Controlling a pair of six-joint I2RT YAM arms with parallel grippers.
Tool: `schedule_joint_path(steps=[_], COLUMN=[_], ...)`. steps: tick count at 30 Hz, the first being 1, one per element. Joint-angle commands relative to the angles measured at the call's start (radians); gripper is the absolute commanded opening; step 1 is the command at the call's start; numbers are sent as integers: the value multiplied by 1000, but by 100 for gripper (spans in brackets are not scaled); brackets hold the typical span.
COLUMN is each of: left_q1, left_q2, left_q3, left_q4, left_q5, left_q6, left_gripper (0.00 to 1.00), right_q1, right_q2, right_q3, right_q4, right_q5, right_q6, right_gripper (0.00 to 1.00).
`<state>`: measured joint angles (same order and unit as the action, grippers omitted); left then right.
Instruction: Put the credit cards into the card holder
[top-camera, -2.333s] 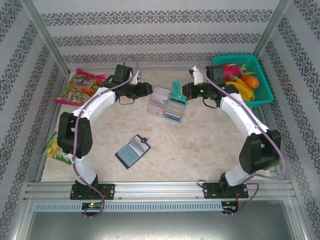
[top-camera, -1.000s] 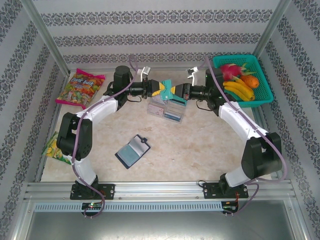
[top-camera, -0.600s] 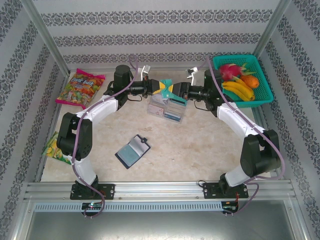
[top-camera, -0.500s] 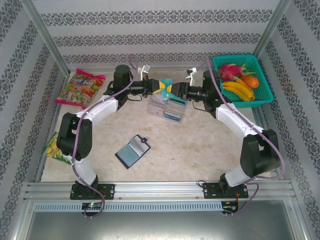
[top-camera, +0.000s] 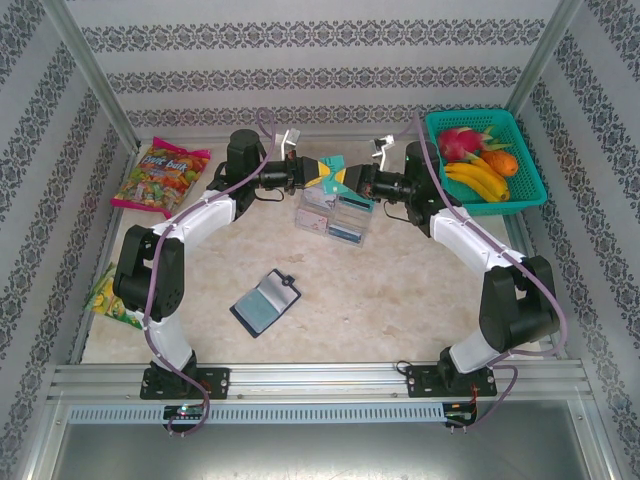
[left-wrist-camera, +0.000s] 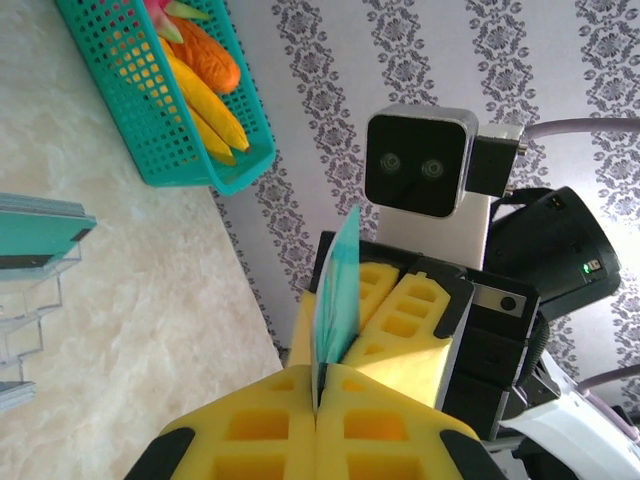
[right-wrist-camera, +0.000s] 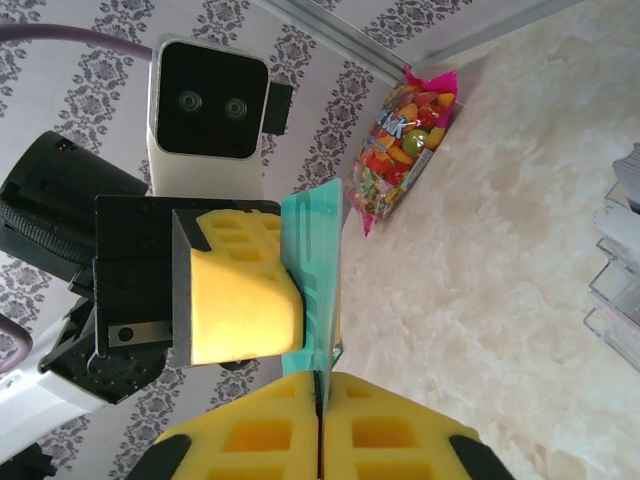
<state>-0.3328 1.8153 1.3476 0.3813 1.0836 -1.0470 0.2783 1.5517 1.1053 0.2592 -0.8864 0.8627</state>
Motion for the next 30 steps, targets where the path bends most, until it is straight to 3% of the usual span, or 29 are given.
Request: schedule_joint_path(steps=[1,5,8,11,13,17,23,27,30], left_q1=[-10,-1,24,63,84,89,90,90,109], left_q2=[-13,-38,-78,-144,-199,-323,-476,-609,-642], left_q3=[10,10,-7,-73,-104,-168,-226,-382,-502], left_q4=[-33,-143,-283,-361,-499,-795,-1196,-1181,-1118], left_q5=[2,-32,-89,-133,-200,-348,-606,-778,-811], left_q6=[43,108,188,228,294,447,530,429,363], left_gripper=[0,34,44,46,45,46,45,44,43], right_q1=[0,6,4,11,31,127,318,418,480], right_q2=[-10,-17,-35,-57,-63,-52,-21,27,83], right_q3=[-2,4,-13,-24,-17,-19,-33,-51,-51], right_q4=[49,-6,-48,-122,-209,-334,-412,-407,-404], right_q5=[-16,-17,-12,-5,3,13,8,40,68], right_q6=[-18,-63,-98,-157,-218,-315,-376,-380,-387], right_gripper=[0,0,0,0,0,0,0,0,0])
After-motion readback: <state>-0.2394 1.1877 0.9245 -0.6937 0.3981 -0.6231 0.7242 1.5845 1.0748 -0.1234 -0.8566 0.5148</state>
